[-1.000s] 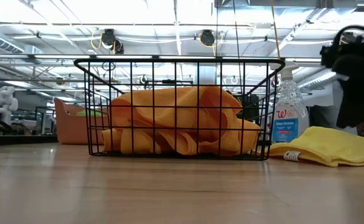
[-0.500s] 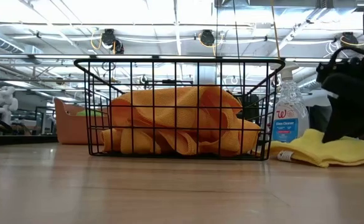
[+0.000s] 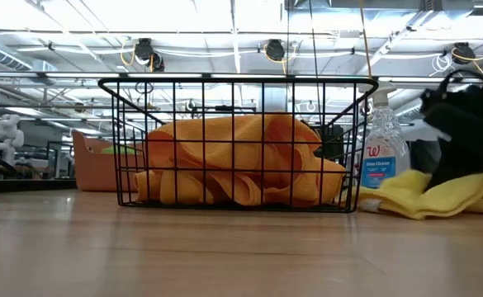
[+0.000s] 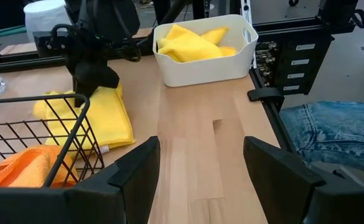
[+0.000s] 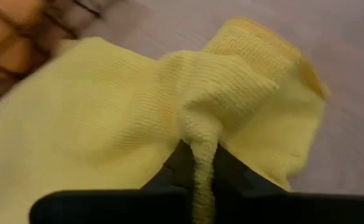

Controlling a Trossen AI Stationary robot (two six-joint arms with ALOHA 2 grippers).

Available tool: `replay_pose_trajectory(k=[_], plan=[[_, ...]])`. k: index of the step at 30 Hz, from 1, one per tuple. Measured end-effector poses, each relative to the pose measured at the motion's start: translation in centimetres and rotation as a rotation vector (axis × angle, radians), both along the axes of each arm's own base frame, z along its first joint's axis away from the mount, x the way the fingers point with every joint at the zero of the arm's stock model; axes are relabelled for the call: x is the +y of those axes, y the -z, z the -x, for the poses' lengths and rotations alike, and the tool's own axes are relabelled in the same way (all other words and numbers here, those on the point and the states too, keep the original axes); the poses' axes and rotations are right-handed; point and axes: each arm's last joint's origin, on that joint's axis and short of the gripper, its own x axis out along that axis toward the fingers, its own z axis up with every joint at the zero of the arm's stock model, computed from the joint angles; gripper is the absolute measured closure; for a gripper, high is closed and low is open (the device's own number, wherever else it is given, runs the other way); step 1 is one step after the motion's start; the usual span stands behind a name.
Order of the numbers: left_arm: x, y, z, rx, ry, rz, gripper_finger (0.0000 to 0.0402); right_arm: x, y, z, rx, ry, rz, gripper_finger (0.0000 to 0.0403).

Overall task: Sort microfiber towel by color & place in baskets
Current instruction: Put the yellow microfiber cloth into the white bin

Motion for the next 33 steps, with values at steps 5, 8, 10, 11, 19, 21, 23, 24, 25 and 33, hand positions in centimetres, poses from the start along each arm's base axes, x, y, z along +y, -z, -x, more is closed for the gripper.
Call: replay_pose_trajectory(k=[5, 8, 10, 11, 19, 21, 23, 24, 25, 33], plan=[[0.0, 0.0, 0.0, 0.0, 0.0, 0.0, 0.0165, 1.1, -2.4, -0.9, -0.039, -0.057, 0.015, 0.039], [0.0, 0.0, 0.0, -0.001, 0.0, -0.001, 0.0165, 1.9, -4.9, -1.3, -0.064, -0.092, 0.047, 0.0397], [0.1, 0.0, -0.1, -0.004, -0.002, 0.0, 0.0165, 2.6, -6.9, -1.5, -0.079, -0.117, 0.067, 0.0397], [0.1, -0.1, -0.1, -0.007, -0.007, 0.0, 0.0165, 2.9, -7.9, -1.6, -0.079, -0.132, 0.078, 0.0397], [1.4, -0.8, -1.5, -0.084, -0.054, 0.049, 0.0165, 6.7, -15.5, -1.4, -0.186, -0.337, 0.158, 0.0399], [1.8, -0.8, -1.9, -0.099, -0.066, 0.053, 0.0165, 7.7, -17.0, -1.0, -0.224, -0.403, 0.172, 0.0399], [2.0, -0.7, -2.3, -0.109, -0.073, 0.05, 0.0165, 8.6, -18.2, -0.4, -0.26, -0.459, 0.18, 0.0399], [2.1, -0.7, -2.4, -0.115, -0.074, 0.053, 0.0165, 9.1, -18.8, -0.2, -0.285, -0.478, 0.186, 0.0399], [2.2, -0.8, -2.5, -0.128, -0.073, 0.062, 0.0165, 9.5, -19.2, 0.1, -0.313, -0.491, 0.196, 0.0399], [2.3, -2.1, -3.1, -0.229, -0.007, 0.17, 0.0165, 12.2, -19.8, 0.4, -0.477, -0.495, 0.374, 0.0399]])
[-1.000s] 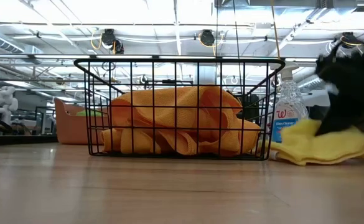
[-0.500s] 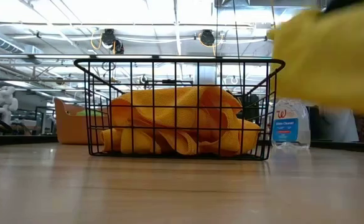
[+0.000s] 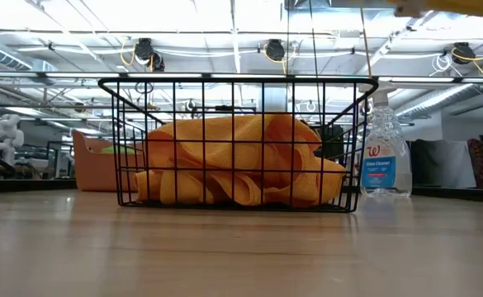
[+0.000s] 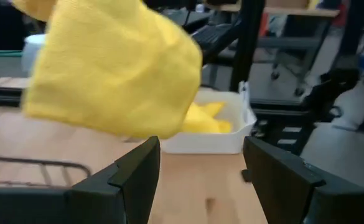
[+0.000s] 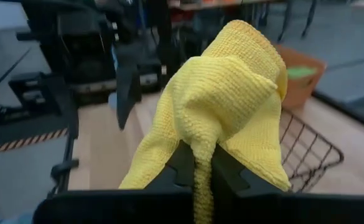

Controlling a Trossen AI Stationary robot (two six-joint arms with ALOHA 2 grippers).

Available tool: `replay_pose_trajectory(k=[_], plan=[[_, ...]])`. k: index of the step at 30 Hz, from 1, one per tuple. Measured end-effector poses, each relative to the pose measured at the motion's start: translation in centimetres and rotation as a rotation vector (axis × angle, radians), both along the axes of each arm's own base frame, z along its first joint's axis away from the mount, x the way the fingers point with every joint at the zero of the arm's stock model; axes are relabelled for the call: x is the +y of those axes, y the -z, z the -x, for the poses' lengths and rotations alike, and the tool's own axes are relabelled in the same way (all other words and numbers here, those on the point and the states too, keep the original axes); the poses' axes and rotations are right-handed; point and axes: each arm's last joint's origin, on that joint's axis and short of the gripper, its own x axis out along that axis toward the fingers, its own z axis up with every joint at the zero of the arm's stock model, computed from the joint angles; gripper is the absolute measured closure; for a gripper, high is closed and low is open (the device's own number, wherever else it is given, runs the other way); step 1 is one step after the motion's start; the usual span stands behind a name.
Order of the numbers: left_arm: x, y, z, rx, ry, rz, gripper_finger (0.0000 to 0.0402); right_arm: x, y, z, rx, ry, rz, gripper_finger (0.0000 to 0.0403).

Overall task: Sort microfiber towel by color & place in baskets
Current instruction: Put the yellow microfiber cloth into the white bin

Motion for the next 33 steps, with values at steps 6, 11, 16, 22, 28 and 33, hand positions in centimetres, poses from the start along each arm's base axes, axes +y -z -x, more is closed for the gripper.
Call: replay_pose_trajectory(k=[6, 11, 16, 22, 28, 33], plan=[[0.2, -0.1, -0.2, -0.01, 0.007, 0.039, 0.0165, 1.8, 0.2, -1.1, -0.1, 0.036, 0.088, 0.0399], [0.7, 0.4, -0.9, -0.023, -0.037, 0.099, 0.0165, 2.9, 0.1, -1.8, -0.145, 0.063, 0.165, 0.0398], [0.9, 1.3, -2.0, -0.106, -0.051, 0.117, 0.0165, 3.6, 0.3, -2.4, -0.154, 0.078, 0.204, 0.0397], [1.7, 1.4, -2.8, -0.169, -0.07, 0.104, 0.0165, 4.0, 1.2, -3.4, -0.145, 0.096, 0.218, 0.0397], [2.3, 1.3, -3.1, -0.176, -0.086, 0.117, 0.0165, 3.9, 1.9, -4.4, -0.133, 0.119, 0.234, 0.0397], [2.9, 1.3, -3.4, -0.174, -0.102, 0.162, 0.0165, 3.9, 1.9, -4.7, -0.132, 0.115, 0.217, 0.0396]])
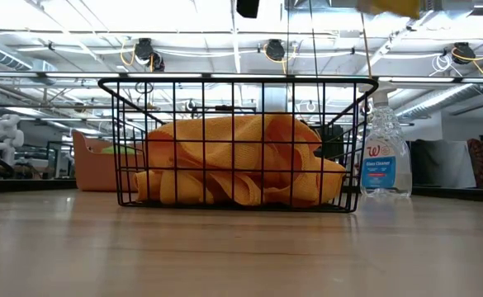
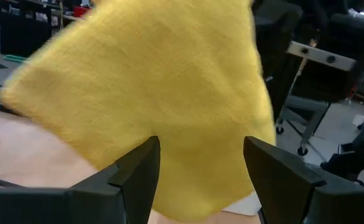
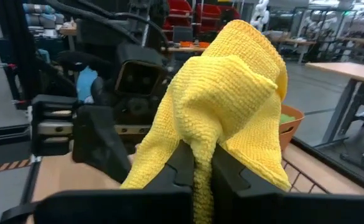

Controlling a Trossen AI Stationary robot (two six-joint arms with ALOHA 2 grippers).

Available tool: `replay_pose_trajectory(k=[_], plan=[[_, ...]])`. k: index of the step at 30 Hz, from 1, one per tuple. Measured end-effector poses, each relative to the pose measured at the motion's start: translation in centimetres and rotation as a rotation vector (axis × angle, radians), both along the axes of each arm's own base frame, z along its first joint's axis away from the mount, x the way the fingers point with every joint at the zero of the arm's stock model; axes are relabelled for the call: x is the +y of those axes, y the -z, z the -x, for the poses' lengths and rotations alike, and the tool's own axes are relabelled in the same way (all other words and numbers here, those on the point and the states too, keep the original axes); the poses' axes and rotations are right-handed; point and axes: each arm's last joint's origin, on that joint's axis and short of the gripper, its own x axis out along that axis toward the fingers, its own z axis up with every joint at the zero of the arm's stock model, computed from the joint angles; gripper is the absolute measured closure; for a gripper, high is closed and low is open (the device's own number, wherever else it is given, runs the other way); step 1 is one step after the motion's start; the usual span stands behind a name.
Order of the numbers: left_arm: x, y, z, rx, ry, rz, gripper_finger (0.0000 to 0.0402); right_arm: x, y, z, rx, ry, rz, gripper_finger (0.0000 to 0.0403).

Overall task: Sort microfiber towel by color & place in baskets
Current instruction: Put the yellow microfiber cloth into the white bin

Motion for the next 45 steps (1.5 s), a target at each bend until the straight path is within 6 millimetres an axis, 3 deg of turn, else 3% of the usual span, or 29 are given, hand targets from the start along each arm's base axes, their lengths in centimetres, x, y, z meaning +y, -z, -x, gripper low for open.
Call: replay_pose_trajectory(k=[10, 18, 24, 37, 45], plan=[[0.9, -1.0, -0.5, -0.098, 0.088, 0.003, 0.0165, 0.3, -0.2, -0.4, 0.025, -0.07, -0.048, 0.0392], [0.7, -1.7, -0.3, -0.173, 0.115, -0.043, 0.0165, 0.3, -0.2, -0.4, 0.016, -0.069, -0.072, 0.0354], [0.7, -1.7, -0.3, -0.176, 0.127, -0.066, 0.0165, 0.1, -0.2, -0.7, 0.014, -0.067, -0.095, 0.0313], [0.6, -2.1, -0.2, -0.22, 0.183, -0.084, 0.0165, -1.1, -0.2, -2.6, 0.085, -0.107, -0.068, 0.0184], [0.5, -2.0, -0.2, -0.209, 0.199, -0.094, 0.0165, -0.4, -0.8, -2.9, 0.114, -0.245, -0.009, 0.0206]])
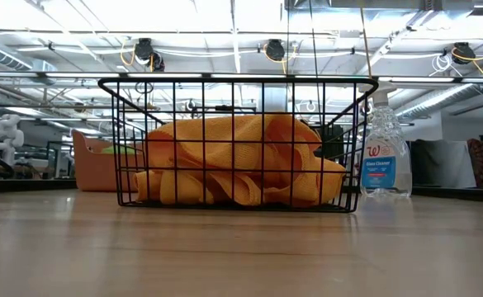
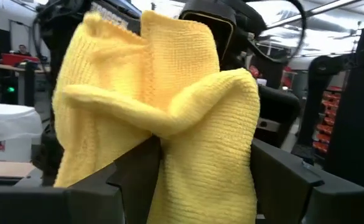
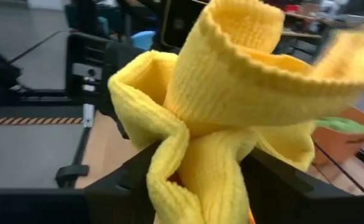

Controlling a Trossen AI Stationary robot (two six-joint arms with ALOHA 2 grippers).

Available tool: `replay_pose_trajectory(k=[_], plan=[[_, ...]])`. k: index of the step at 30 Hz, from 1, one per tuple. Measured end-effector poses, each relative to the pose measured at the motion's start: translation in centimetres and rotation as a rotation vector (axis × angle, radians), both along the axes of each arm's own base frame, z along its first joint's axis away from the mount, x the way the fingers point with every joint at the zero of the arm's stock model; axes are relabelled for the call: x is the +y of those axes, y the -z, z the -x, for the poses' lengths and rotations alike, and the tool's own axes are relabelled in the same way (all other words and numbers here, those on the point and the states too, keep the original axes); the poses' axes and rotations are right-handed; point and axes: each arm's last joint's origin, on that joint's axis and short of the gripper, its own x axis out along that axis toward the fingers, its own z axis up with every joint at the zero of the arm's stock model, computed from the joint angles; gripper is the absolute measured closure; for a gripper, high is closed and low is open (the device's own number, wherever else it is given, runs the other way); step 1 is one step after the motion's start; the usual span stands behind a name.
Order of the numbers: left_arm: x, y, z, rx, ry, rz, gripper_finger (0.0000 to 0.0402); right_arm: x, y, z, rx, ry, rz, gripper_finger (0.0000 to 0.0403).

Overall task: Sort microfiber towel by color & place in baskets
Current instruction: Put the yellow microfiber cloth into the white bin

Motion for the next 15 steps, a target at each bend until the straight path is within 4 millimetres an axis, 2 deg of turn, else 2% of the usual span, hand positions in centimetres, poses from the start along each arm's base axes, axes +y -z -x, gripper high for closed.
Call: replay_pose_trajectory(k=[6, 12, 15], plan=[[-0.31, -0.07, 0.1, -0.015, 0.09, -0.017, 0.0165, 0.35, -0.48, -0.17, -0.01, -0.076, 0.022, 0.0252], [-0.31, -0.05, 0.09, -0.015, 0.106, -0.022, 0.0165, 0.24, -0.54, -0.4, -0.005, -0.1, 0.022, 0.0308], [-0.42, -0.01, 0.12, -0.013, 0.128, -0.029, 0.0165, 0.12, -0.55, -0.73, 0.013, -0.161, -0.003, 0.0319]])
